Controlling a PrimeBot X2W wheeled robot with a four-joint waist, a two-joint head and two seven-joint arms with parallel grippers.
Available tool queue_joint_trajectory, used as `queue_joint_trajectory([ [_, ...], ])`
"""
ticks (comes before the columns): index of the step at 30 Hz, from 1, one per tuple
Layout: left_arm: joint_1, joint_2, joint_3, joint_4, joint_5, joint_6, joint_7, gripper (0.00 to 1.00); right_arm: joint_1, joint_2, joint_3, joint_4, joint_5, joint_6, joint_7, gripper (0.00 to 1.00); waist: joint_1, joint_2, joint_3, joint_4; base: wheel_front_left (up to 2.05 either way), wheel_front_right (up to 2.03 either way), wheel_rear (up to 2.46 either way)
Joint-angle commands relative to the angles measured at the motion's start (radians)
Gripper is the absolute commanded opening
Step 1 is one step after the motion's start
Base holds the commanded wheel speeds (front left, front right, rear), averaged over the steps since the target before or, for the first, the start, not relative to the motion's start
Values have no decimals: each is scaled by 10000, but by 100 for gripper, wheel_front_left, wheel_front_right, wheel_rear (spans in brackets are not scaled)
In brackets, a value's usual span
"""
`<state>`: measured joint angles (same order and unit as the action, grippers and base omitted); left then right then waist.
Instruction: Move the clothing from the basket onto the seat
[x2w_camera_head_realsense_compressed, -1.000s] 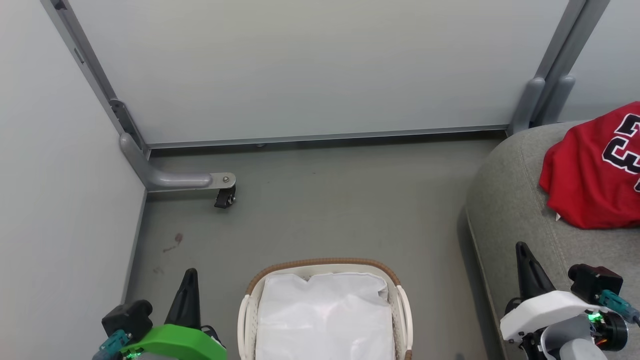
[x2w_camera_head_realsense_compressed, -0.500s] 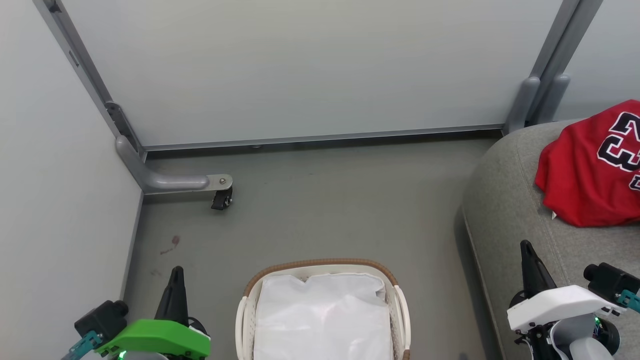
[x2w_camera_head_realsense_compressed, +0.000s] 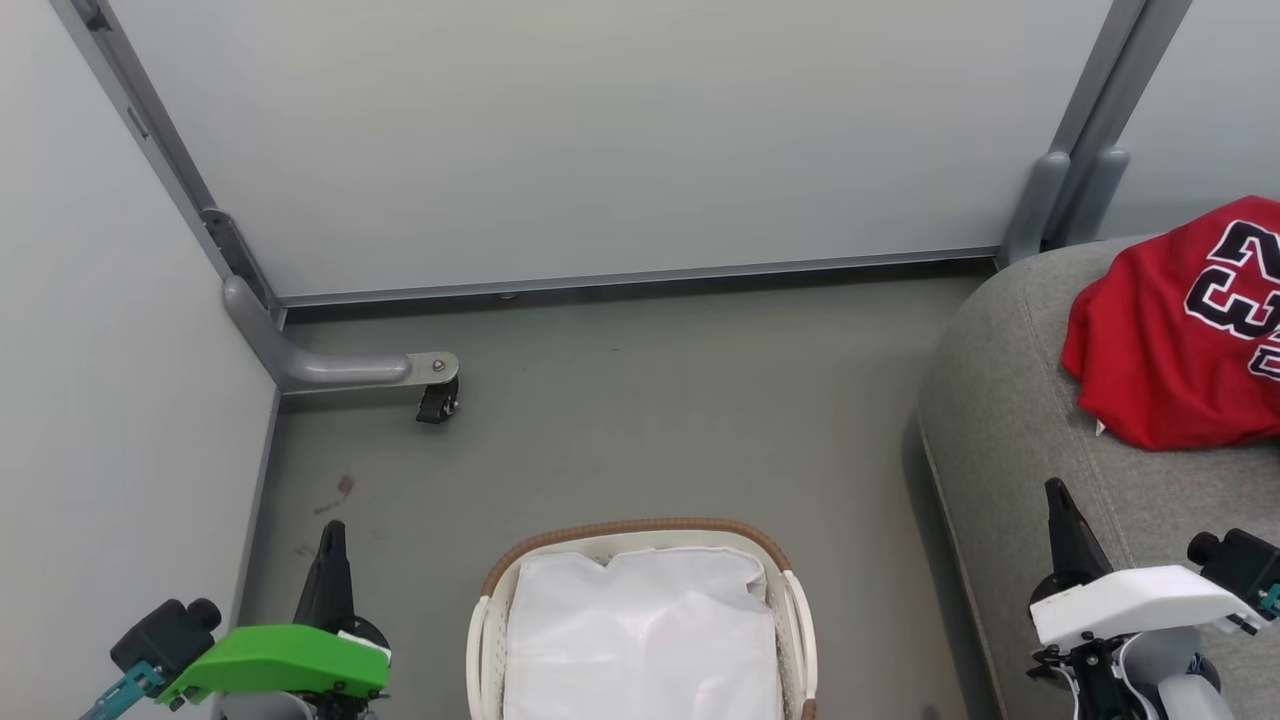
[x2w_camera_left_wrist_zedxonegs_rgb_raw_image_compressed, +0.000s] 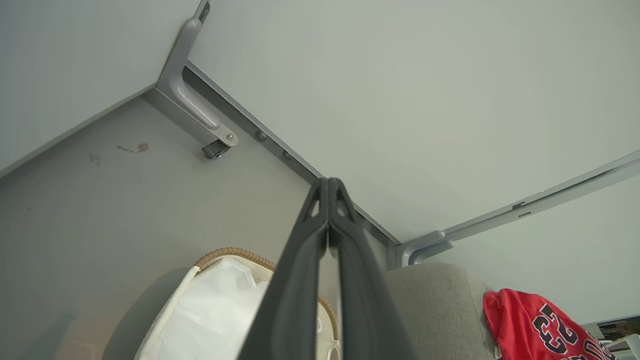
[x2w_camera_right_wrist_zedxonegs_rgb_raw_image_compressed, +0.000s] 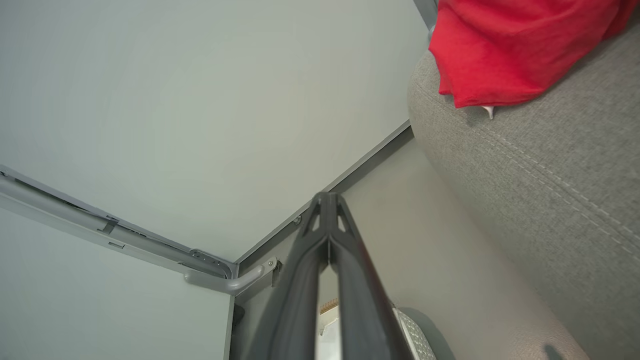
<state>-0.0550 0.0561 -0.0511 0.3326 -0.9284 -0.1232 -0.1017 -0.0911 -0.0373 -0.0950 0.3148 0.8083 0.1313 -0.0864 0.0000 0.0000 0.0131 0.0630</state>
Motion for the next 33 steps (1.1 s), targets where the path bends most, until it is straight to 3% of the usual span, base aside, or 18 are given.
queue_joint_trajectory([
  [1, -259, 92, 102, -151, -288, -37, 64, 0, -157, -75, -47, -171, 342, -3, 89, 0, 0, 0, -2, -11, 0, 0, 0],
  [33, -439, 108, 768, -532, -3552, -72, 1012, 0, -204, -117, -122, -449, 4079, -6, 1030, 0, 0, 0, -41, -256, 0, 0, 0],
])
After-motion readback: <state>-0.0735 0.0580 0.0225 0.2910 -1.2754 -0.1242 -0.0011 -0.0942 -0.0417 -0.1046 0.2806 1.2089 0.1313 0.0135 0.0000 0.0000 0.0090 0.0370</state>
